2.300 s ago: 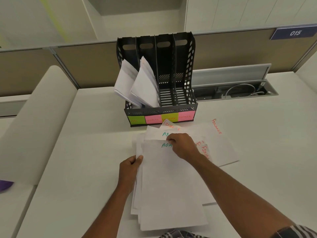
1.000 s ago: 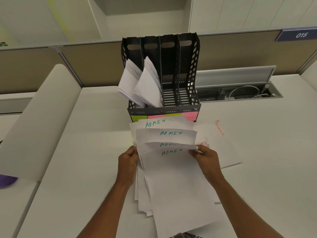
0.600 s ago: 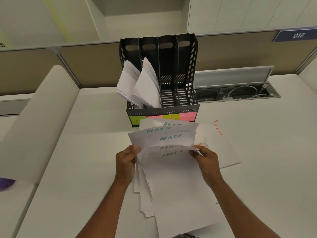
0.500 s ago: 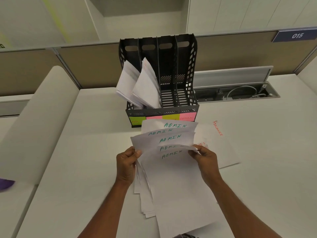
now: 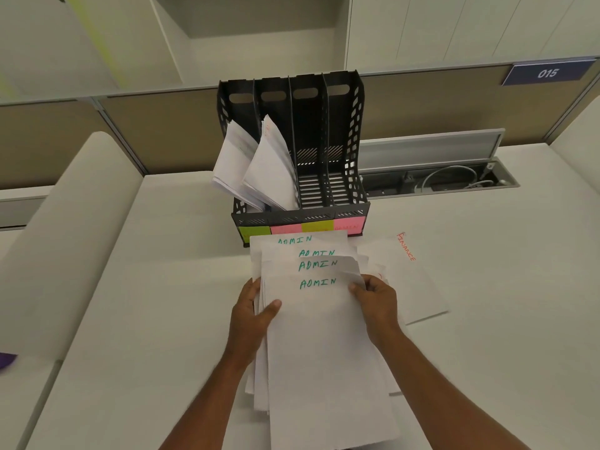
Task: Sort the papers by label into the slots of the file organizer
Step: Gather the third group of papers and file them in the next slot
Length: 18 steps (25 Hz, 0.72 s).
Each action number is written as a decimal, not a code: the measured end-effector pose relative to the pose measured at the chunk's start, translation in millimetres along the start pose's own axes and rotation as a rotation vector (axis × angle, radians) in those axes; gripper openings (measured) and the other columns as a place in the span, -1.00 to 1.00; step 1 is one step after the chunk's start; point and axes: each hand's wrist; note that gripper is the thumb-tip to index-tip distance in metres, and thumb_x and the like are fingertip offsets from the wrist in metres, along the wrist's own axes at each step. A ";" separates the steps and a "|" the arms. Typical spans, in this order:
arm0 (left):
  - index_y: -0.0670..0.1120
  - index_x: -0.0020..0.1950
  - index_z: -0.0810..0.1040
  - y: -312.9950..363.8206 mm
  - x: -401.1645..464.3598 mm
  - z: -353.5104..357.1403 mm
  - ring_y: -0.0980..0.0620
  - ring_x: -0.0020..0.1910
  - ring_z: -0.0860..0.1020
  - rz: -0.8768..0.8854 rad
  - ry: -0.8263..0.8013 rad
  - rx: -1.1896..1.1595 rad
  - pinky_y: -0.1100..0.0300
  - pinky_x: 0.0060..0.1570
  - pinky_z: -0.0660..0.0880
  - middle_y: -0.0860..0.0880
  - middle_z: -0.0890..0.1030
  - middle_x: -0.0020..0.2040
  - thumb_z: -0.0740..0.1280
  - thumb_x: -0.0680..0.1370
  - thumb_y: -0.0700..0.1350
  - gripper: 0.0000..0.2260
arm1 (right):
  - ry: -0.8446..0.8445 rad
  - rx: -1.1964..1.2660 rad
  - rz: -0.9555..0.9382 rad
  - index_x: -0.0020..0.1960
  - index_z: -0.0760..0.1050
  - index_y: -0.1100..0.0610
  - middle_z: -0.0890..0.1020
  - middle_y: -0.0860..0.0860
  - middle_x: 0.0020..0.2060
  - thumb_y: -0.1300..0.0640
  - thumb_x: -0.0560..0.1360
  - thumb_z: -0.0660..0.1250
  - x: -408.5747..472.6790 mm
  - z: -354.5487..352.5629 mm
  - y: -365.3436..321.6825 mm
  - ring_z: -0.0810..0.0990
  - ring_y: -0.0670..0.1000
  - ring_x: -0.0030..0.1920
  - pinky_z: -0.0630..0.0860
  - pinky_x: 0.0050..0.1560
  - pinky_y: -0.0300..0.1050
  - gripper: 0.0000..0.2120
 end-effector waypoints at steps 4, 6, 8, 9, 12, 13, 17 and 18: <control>0.13 0.63 0.01 0.9 -5.5 6.6 0.18 0.35 0.45 -0.146 0.011 -0.043 0.05 0.33 0.43 0.21 0.34 0.46 0.53 0.48 -0.18 -0.09 | 0.017 -0.041 0.062 0.02 0.64 0.12 0.72 0.06 -0.06 0.23 0.52 0.40 0.8 3.9 -2.6 0.68 0.13 -0.07 0.65 0.04 0.11 -0.90; 0.03 0.45 0.43 0.3 -4.6 7.1 0.08 0.21 0.63 -0.228 -0.006 -0.115 0.02 0.21 0.56 0.03 0.56 0.37 0.58 0.41 -0.12 -0.35 | 0.002 -0.064 0.056 0.03 0.64 0.09 0.71 0.06 -0.03 0.21 0.52 0.40 0.3 3.6 -3.4 0.68 0.11 -0.06 0.65 0.03 0.09 -0.89; -0.01 0.10 0.65 3.1 -4.0 7.4 -0.01 -0.03 0.73 -0.273 -0.011 -0.104 0.06 -0.02 0.67 -0.14 0.73 0.13 0.58 0.42 -0.14 -0.71 | -0.019 -0.116 -0.038 0.13 0.59 0.07 0.68 0.03 0.07 0.16 0.52 0.42 -1.1 1.4 -5.0 0.65 0.04 -0.01 0.63 -0.03 -0.07 -0.80; -0.03 0.03 0.67 5.1 -3.5 6.7 -0.03 -0.09 0.74 -0.272 0.010 -0.109 0.07 -0.09 0.68 -0.15 0.75 0.06 0.56 0.44 -0.18 -0.79 | -0.028 -0.150 -0.098 0.24 0.53 0.05 0.63 -0.02 0.13 0.11 0.51 0.43 -1.9 -1.3 -6.0 0.62 0.00 0.05 0.58 -0.04 -0.16 -0.70; -0.15 0.05 0.71 21.4 2.1 -0.9 -0.12 -0.08 0.74 -0.226 0.066 -0.278 0.09 -0.16 0.67 -0.15 0.76 -0.01 0.56 0.40 -0.20 -0.76 | -0.192 -0.102 -0.072 0.44 0.33 -0.02 0.52 -0.06 0.22 -0.02 0.48 0.47 -1.3 -12.4 -16.3 0.54 -0.03 0.18 0.51 0.13 -0.10 -0.41; -0.16 0.05 0.72 29.6 4.7 -4.6 -0.14 -0.06 0.74 -0.204 0.075 -0.338 0.10 -0.17 0.67 -0.16 0.76 -0.01 0.57 0.37 -0.18 -0.73 | -0.311 -0.035 -0.012 0.45 0.34 0.00 0.55 -0.03 0.24 -0.03 0.48 0.47 -1.0 -16.7 -21.4 0.58 0.00 0.19 0.53 0.20 0.00 -0.40; -0.10 0.02 0.74 63.3 13.0 -10.7 -0.19 -0.02 0.73 -0.146 0.076 -0.427 0.06 -0.16 0.67 -0.18 0.75 0.02 0.55 0.38 -0.21 -0.78 | -0.550 -0.064 -0.039 0.31 0.52 0.10 0.70 0.05 0.12 0.08 0.53 0.43 -11.2 -21.0 -49.3 0.69 0.11 0.09 0.60 0.16 0.18 -0.63; -0.10 0.04 0.72 73.5 13.0 -8.0 -0.20 0.00 0.72 -0.120 0.070 -0.409 0.04 -0.15 0.67 -0.15 0.75 0.02 0.53 0.42 -0.25 -0.79 | -0.500 -0.157 -0.116 0.26 0.56 0.09 0.72 0.02 0.07 0.09 0.55 0.40 -17.1 -16.9 -59.4 0.71 0.08 0.04 0.63 0.10 0.12 -0.70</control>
Point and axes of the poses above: each hand's wrist, its own x-axis towards the middle knuckle, its own z-axis out of the palm, y = z × x
